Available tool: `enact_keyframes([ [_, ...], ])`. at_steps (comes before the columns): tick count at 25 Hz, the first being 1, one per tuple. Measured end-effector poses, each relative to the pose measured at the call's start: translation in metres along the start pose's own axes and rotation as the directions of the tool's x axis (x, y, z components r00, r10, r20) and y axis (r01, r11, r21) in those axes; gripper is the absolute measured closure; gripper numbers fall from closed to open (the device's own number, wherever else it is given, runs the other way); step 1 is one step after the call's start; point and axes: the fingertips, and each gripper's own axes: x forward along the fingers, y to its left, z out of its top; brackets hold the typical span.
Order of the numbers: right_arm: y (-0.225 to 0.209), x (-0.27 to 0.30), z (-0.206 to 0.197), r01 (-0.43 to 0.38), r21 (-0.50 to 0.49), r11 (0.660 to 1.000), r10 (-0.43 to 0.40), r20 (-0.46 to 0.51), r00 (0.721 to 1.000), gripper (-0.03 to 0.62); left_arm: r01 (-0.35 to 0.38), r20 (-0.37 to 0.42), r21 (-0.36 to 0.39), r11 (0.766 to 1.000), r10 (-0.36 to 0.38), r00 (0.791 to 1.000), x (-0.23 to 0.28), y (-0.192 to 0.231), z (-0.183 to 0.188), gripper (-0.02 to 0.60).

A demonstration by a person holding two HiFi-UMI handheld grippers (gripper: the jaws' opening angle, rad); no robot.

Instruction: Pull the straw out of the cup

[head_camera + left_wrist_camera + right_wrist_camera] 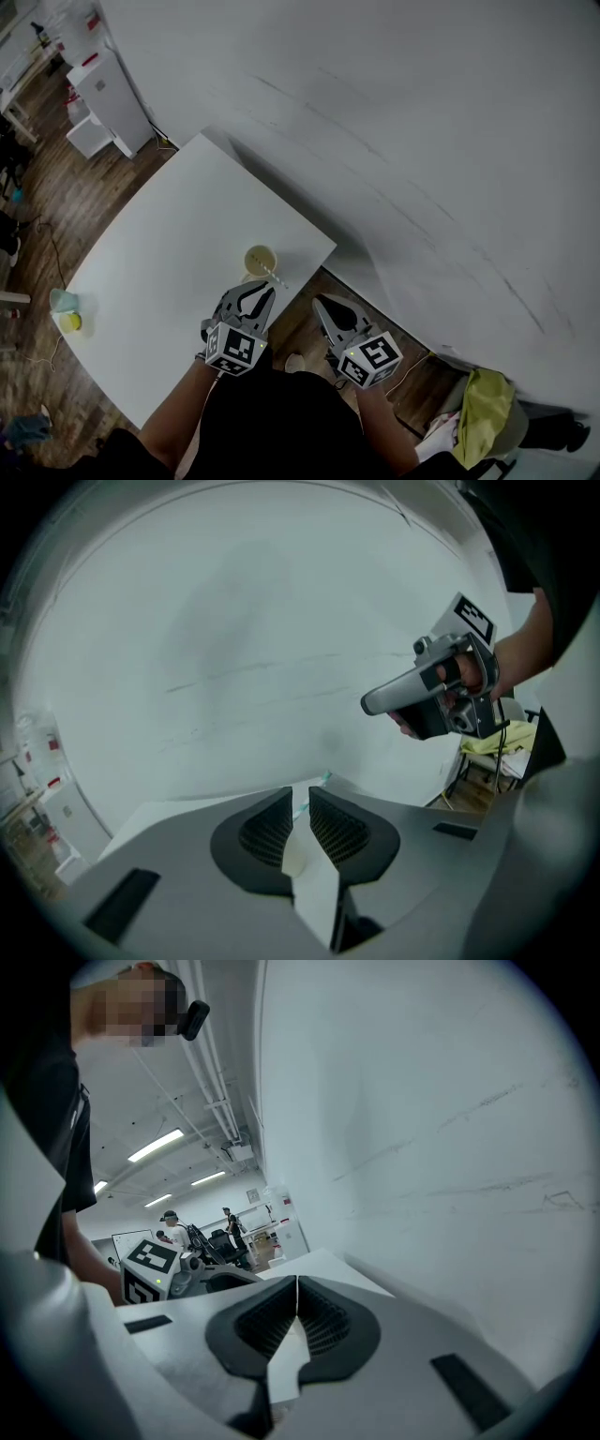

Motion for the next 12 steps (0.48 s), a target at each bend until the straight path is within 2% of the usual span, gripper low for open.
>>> enact_keyframes([
  [3,-0.004,0.002,-0.003,0.007,0.002,1.0,-0.007,-0.01,1.0,0.571,-0.007,-0.03,0.113,0.994,0.01,0.999,0.008,-0.001,-0.008,0.528],
  [7,-0.008,0.003,-0.005,0.019,0.007,1.0,-0.019,-0.016,1.0,0.571,-0.008,-0.069,0.292,0.956,0.029,0.997,0.019,-0.004,-0.02,0.515],
  [12,-0.011,0.0,-0.009,0.034,0.008,0.999,-0.034,-0.031,0.999,0.571,-0.02,-0.077,0.38,0.925,0.054,0.996,0.029,-0.004,-0.027,0.508],
])
